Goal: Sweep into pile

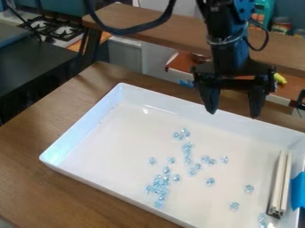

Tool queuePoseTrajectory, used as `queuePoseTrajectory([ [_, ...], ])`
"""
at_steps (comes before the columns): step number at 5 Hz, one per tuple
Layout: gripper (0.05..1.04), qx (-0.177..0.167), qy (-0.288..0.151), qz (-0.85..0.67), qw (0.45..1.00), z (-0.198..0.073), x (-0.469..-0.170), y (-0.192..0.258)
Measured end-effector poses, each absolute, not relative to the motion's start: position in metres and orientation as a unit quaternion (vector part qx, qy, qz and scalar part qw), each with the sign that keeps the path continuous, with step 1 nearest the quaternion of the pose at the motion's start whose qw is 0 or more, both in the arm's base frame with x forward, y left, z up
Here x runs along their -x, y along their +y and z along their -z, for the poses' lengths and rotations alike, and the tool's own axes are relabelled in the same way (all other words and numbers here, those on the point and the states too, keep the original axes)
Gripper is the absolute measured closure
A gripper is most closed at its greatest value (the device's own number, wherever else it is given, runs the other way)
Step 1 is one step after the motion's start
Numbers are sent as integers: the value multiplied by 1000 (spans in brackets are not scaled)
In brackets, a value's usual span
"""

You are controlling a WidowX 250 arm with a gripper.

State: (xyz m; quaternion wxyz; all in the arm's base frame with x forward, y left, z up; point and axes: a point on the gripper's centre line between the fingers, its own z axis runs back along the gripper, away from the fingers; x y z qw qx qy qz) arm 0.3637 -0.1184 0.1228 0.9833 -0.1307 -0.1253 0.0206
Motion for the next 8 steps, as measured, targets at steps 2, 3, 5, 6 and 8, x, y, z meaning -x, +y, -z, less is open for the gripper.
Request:
queuePoseTrajectory([
  [2,83,93,-81,-13,992,-68,-360,-137],
  [3,83,88,-89,2,992,-48,-372,-165],
  [5,83,63,-108,22,992,-16,-385,-184],
  [6,83,60,-121,18,991,-18,-391,-184],
  [8,83,73,-128,9,989,-13,-394,-197],
])
